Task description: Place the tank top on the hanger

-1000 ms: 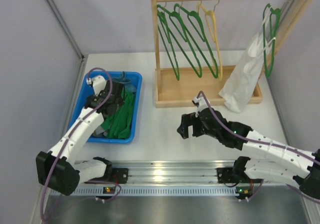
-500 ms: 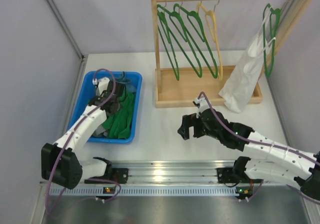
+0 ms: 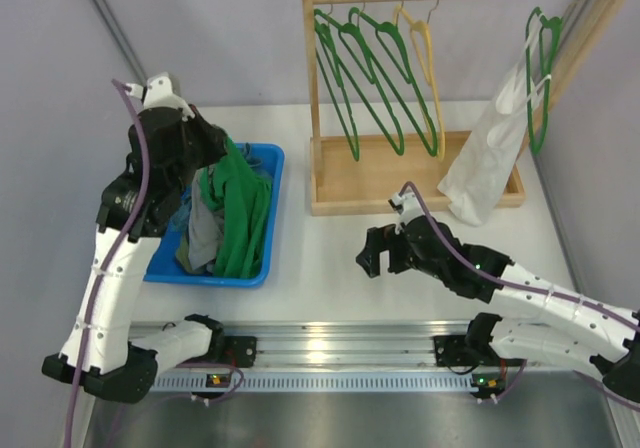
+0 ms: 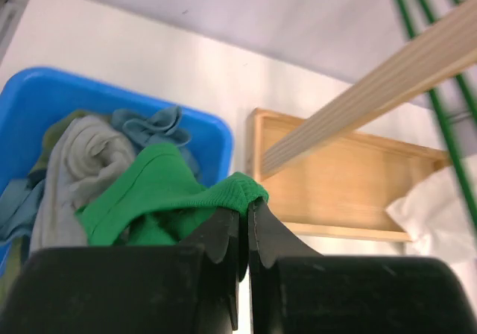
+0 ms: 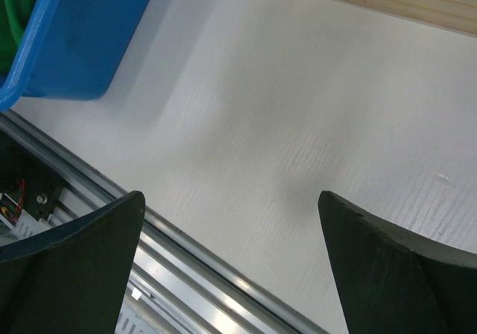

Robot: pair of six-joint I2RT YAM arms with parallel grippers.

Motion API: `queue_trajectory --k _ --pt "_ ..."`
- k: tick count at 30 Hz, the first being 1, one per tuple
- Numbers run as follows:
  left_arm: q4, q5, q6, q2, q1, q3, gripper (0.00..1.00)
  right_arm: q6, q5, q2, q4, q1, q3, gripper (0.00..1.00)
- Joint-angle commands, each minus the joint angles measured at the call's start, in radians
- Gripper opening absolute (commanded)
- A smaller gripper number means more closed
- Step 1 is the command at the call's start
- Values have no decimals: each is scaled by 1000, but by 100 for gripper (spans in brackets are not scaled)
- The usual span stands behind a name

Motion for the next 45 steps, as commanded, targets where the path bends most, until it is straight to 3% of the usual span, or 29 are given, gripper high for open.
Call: queue_trajectory --k 1,7,12,16,22,39,45 --pt "14 130 40 31 -5 143 0 -23 28 -12 34 11 79 100" --pt "-6 153 20 77 -50 249 0 -44 -15 -29 131 12 157 100" --pt "-6 9 12 101 -172 233 0 -36 -58 63 283 41 264 98" --pt "-12 -109 12 129 -339 258 0 -75 84 190 333 152 385 95" --pt "-17 -180 -11 152 -451 272 0 -50 175 331 484 205 470 83" --pt "-1 -165 -17 152 -505 240 0 -38 307 496 596 264 568 57" --pt "-1 -146 -16 155 -508 241 0 -67 341 528 608 265 600 42"
